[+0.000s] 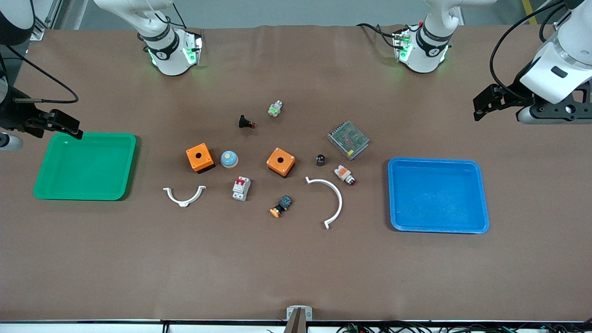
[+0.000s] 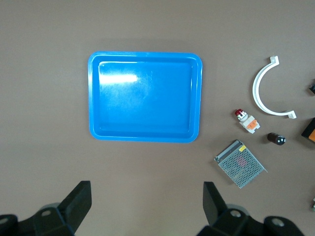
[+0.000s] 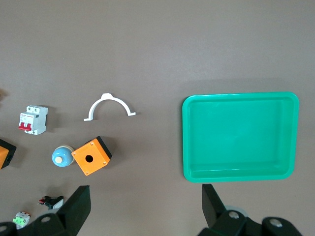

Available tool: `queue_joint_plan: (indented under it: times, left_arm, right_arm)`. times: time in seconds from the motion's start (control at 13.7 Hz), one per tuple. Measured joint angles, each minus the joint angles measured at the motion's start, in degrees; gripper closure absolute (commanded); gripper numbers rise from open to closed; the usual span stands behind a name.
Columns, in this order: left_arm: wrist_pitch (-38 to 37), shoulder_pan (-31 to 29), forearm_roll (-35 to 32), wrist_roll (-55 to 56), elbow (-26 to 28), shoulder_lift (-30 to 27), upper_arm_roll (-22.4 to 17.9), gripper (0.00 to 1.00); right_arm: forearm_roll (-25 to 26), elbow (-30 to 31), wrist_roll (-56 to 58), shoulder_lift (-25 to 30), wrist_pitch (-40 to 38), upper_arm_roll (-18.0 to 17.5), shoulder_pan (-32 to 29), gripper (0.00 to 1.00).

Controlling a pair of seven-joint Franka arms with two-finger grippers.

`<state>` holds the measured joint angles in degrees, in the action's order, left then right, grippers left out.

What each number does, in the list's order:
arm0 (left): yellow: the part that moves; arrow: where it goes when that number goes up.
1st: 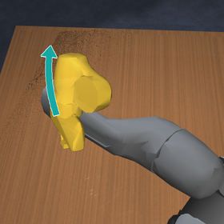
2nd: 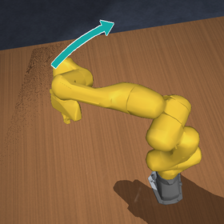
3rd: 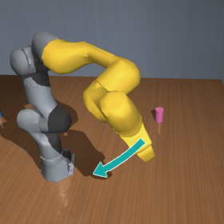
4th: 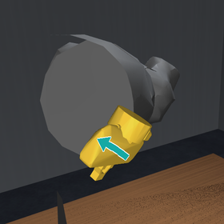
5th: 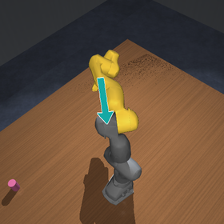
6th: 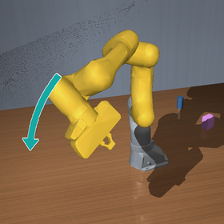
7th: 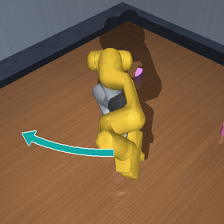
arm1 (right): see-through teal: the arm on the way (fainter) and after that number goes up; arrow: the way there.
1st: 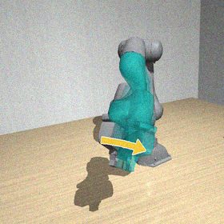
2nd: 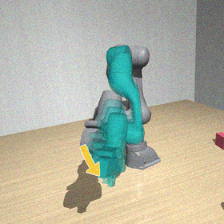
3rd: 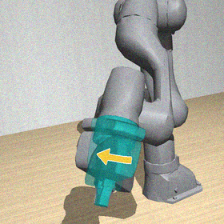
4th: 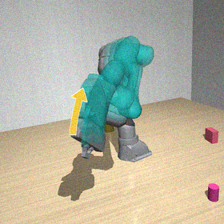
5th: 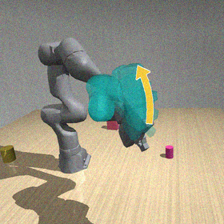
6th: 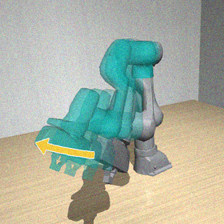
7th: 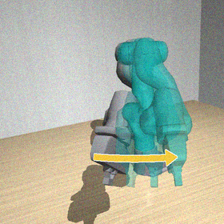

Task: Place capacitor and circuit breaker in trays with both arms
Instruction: 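Reach the right gripper toward the breaker while the left gripper reaches the capacitor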

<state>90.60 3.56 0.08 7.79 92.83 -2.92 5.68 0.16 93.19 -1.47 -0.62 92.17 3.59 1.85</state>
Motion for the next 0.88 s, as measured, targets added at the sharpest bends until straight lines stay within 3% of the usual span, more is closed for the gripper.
queue_joint_plan:
  times: [0.44, 0.66, 0.88]
  left_arm:
    - [-1.19, 0.27, 0.0, 0.0, -1.19, 1.5, 0.37, 0.0]
    - [-0.08, 1.67, 0.05, 1.08, -1.26, 6.64, 1.8, 0.0]
    - [4.94, 6.68, 0.15, 14.16, -1.29, 13.14, 4.59, 0.0]
  right_arm:
    - [-0.03, 0.0, -0.06, 0.0, -0.65, -0.19, 0.08, 0.0]
    - [-1.59, 0.54, -0.8, -0.02, -1.24, -0.78, 2.13, 0.0]
    - [-6.2, 3.45, -5.55, -0.46, 0.26, -1.04, 6.64, 0.0]
